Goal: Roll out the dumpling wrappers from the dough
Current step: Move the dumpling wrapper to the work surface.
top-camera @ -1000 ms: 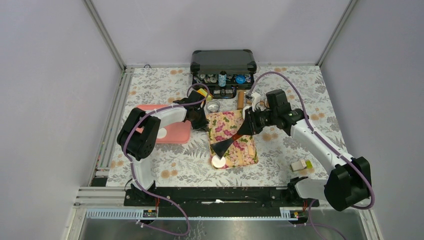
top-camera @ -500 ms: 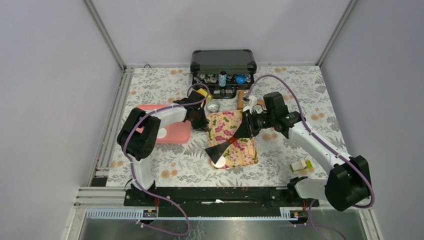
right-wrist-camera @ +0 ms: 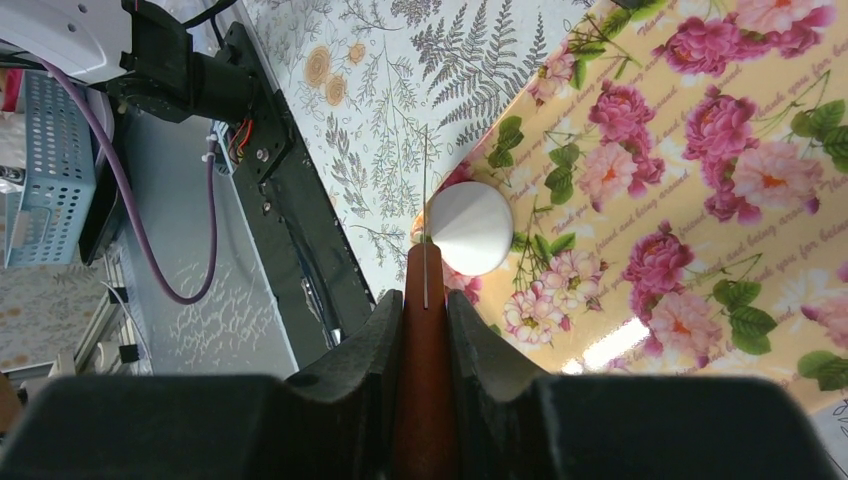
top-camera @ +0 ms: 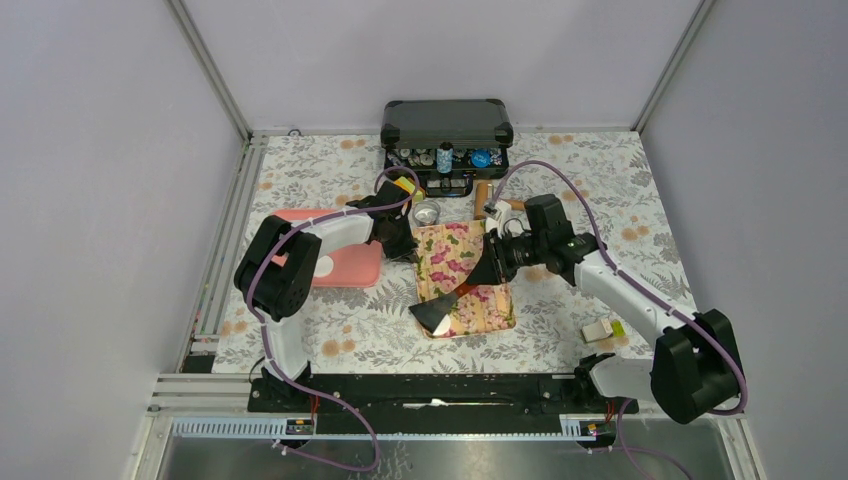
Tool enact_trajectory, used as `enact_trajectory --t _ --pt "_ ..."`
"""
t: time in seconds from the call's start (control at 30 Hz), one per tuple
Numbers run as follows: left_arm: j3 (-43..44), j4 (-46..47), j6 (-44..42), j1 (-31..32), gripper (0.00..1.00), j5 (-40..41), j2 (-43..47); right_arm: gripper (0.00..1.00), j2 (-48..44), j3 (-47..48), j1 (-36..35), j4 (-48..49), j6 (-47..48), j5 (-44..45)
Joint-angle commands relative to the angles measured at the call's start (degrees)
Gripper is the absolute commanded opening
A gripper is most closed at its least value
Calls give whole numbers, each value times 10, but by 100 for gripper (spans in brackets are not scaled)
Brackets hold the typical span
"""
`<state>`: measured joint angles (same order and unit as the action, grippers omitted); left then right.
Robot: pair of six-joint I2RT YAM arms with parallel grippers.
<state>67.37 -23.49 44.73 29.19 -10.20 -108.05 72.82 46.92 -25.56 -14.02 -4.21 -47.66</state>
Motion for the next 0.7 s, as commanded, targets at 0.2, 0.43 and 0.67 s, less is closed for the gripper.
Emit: enact_trajectory --t 0.2,0.43,0.67 --pt "8 6 -7 7 0 21 -14 0 -26 -3 -5 10 55 31" --pt "6 9 -6 7 0 18 -15 0 -21 48 -3 -30 98 64" --pt "7 9 -7 8 0 14 -17 0 -9 97 14 -45 143 101"
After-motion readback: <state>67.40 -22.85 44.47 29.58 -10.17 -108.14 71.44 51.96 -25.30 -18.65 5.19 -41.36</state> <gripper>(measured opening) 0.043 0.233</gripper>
